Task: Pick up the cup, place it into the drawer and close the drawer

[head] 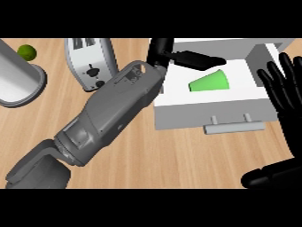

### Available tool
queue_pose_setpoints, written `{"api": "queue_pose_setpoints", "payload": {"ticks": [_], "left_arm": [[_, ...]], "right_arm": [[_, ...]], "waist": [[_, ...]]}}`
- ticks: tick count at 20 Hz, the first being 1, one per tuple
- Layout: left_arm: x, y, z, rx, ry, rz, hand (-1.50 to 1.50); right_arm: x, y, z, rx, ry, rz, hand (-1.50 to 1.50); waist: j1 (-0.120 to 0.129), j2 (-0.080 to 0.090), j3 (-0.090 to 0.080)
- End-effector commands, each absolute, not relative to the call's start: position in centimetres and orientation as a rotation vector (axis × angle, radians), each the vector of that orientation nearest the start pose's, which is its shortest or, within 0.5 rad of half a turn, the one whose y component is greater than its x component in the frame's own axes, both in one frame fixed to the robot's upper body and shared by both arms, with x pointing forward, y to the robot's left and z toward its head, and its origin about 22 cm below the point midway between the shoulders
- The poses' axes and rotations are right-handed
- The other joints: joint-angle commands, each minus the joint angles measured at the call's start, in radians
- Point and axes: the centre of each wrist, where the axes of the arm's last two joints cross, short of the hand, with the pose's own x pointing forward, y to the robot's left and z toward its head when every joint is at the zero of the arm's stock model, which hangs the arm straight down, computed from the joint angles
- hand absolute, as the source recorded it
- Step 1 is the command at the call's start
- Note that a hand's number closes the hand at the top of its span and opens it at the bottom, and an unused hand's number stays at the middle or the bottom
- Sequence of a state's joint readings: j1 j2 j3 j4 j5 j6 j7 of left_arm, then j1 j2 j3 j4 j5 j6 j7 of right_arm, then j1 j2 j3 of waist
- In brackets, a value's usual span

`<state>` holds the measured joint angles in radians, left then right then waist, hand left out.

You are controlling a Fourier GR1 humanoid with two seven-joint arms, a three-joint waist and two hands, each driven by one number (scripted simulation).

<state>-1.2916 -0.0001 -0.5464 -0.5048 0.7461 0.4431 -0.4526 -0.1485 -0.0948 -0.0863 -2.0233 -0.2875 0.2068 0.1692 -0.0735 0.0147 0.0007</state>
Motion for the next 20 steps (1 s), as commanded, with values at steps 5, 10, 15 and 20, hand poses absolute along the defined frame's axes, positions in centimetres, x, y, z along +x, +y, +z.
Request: {"api": "queue_pose_setpoints", "payload": {"ticks": [5,10,15,20], "left_arm": [[42.2,2.4,15.5,-0.316,-1.933,-0.057,-1.5],[41.6,3.7,14.9,-0.308,-1.953,0.03,-1.5],[40.3,9.8,13.0,-0.282,-1.916,0.112,-1.5],[37.6,15.4,12.0,-0.251,-1.9,0.131,-1.5]], "right_arm": [[22.1,-27.1,14.6,0.296,-2.002,0.208,1.5],[21.6,-27.7,15.3,0.185,-1.966,0.494,1.5],[19.9,-27.4,14.7,0.086,-1.903,0.549,1.5],[21.5,-28.1,13.7,0.037,-1.862,0.612,1.5]], "waist": [[0.075,-0.021,-0.001],[0.086,-0.022,-0.001],[0.105,-0.031,-0.001],[0.109,-0.026,-0.001]]}}
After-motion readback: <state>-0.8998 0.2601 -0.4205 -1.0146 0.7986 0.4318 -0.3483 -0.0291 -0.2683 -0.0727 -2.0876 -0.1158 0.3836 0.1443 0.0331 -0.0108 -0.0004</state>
